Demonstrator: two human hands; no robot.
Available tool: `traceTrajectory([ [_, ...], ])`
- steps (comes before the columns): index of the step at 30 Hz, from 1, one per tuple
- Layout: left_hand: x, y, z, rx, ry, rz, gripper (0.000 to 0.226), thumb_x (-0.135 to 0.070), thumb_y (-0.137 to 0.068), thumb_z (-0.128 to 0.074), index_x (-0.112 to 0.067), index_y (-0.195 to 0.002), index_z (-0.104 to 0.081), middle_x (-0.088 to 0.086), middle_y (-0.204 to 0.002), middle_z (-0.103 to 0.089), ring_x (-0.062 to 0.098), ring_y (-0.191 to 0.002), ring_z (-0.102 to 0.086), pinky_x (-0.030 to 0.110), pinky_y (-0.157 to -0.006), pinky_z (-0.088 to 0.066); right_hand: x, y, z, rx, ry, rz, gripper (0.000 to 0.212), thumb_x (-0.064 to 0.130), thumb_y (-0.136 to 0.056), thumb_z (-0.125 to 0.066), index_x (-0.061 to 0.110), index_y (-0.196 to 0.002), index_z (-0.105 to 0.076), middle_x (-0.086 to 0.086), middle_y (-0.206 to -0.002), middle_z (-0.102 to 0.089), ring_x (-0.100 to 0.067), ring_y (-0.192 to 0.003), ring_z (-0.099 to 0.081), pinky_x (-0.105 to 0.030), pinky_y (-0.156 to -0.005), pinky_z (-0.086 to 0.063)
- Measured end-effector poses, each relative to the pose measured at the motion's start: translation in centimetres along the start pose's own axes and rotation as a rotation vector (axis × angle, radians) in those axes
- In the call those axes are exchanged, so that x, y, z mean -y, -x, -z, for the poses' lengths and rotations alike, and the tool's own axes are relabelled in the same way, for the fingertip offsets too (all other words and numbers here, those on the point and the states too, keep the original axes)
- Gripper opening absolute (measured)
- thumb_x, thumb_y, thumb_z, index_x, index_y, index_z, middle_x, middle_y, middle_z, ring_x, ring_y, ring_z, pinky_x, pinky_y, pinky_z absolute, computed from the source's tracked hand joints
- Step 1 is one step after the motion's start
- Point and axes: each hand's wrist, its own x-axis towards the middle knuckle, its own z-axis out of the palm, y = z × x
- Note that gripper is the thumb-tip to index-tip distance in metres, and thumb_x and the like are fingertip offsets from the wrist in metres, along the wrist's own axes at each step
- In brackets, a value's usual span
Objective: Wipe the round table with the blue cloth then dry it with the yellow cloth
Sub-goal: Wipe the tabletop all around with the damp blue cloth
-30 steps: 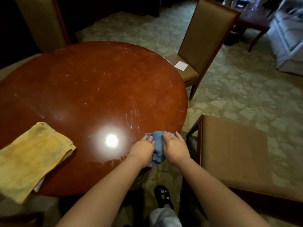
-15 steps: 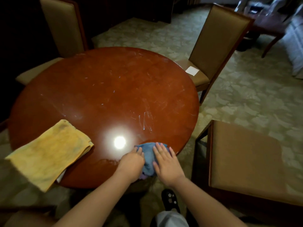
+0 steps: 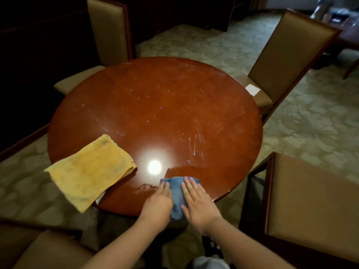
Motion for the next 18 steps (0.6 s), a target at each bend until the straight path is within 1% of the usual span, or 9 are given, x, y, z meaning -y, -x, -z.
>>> traceTrajectory([
  [1, 0.3, -0.1, 0.2, -0.013, -0.007, 0.017, 0.088, -0.040, -0.091, -0.057, 0.000, -0.150, -0.007, 0.015, -0.159, -0.002, 0.026, -0.147, 0.004, 0.030, -0.119, -0.010, 0.0, -0.7, 0.7, -0.019, 0.015, -0.028, 0.067, 0.044, -0.085, -0.028, 0.003, -0.129, -0.057, -0.013, -0.139, -0.049, -0.023, -0.130, -0.045, -0.037, -0.117, -0.014],
  [3, 1.0, -1.1, 1.3, -0.014, -0.009, 0.039, 0.085, -0.040, -0.092, -0.055, 0.002, -0.150, -0.009, 0.020, -0.158, -0.005, 0.029, -0.147, 0.001, 0.030, -0.118, -0.006, -0.1, -2.6, 2.0, 0.005, 0.066, 0.035, 0.078, 0.045, -0.087, -0.007, 0.000, -0.147, -0.025, -0.015, -0.156, -0.015, -0.025, -0.145, -0.011, -0.036, -0.115, 0.003],
  [5, 1.6, -2.1, 2.2, -0.001, 0.031, 0.081, 0.086, -0.039, -0.089, -0.060, 0.001, -0.150, -0.012, 0.019, -0.157, -0.008, 0.029, -0.146, -0.003, 0.029, -0.117, -0.009, 0.0, -4.3, 2.3, -0.029, 0.080, 0.074, 0.067, 0.041, -0.096, -0.005, 0.003, -0.150, 0.004, -0.011, -0.158, 0.011, -0.023, -0.145, 0.013, -0.032, -0.113, 0.012],
  [7, 2.0, -1.9, 2.1, 0.028, 0.084, 0.103, 0.086, -0.033, -0.087, -0.064, -0.001, -0.150, -0.015, 0.017, -0.158, -0.008, 0.028, -0.146, -0.006, 0.031, -0.116, -0.017, 0.5, -4.4, 2.1, -0.032, 0.089, 0.078, 0.063, 0.039, -0.100, -0.009, 0.006, -0.149, 0.009, -0.009, -0.157, 0.017, -0.021, -0.144, 0.018, -0.032, -0.113, 0.013],
  [10, 2.4, -0.3, 0.3, 0.068, 0.040, 0.091, 0.086, -0.035, -0.089, -0.062, 0.000, -0.150, -0.013, 0.020, -0.157, -0.006, 0.030, -0.146, -0.004, 0.034, -0.117, -0.021, 2.0, -2.4, 1.5, -0.008, 0.022, 0.140, 0.079, 0.047, -0.082, 0.009, 0.006, -0.149, 0.008, -0.006, -0.150, 0.023, -0.020, -0.140, 0.021, -0.033, -0.107, 0.020],
  [11, 2.6, 0.1, -0.3, 0.081, 0.015, 0.072, 0.087, -0.039, -0.089, -0.060, 0.001, -0.150, -0.012, 0.021, -0.157, -0.005, 0.031, -0.146, -0.003, 0.035, -0.117, -0.019, 2.1, -2.1, 1.1, -0.016, 0.034, 0.159, 0.079, 0.047, -0.083, 0.004, 0.004, -0.150, -0.001, -0.006, -0.149, 0.017, -0.021, -0.142, 0.013, -0.035, -0.109, 0.016],
  [14, 3.8, -0.3, -0.6, 0.029, 0.016, 0.084, 0.074, -0.029, -0.096, -0.050, 0.001, -0.151, -0.009, 0.018, -0.158, -0.006, 0.029, -0.146, -0.002, 0.032, -0.118, -0.015, 2.4, -3.8, 2.3, -0.047, 0.020, 0.125, 0.067, 0.041, -0.088, -0.024, -0.001, -0.136, -0.047, -0.008, -0.144, -0.022, -0.025, -0.134, -0.040, -0.039, -0.108, -0.029],
  [15, 4.4, -0.8, -0.1, 0.010, 0.014, 0.105, 0.073, -0.027, -0.096, -0.050, 0.000, -0.151, -0.010, 0.017, -0.158, -0.007, 0.028, -0.146, -0.003, 0.030, -0.118, -0.014, 2.4, -4.9, 2.8, -0.031, 0.020, 0.118, 0.067, 0.040, -0.091, -0.023, -0.002, -0.140, -0.040, -0.008, -0.147, -0.017, -0.026, -0.138, -0.035, -0.036, -0.110, -0.025],
  [18, 5.7, -1.9, 1.7, -0.008, 0.013, 0.134, 0.083, -0.031, -0.089, -0.062, 0.000, -0.150, -0.014, 0.016, -0.157, -0.012, 0.027, -0.146, -0.006, 0.028, -0.116, -0.012, 2.6, -7.5, 3.7, 0.009, 0.025, 0.140, 0.062, 0.037, -0.101, -0.016, 0.005, -0.150, 0.006, -0.008, -0.156, 0.015, -0.021, -0.146, 0.010, -0.030, -0.115, 0.007],
])
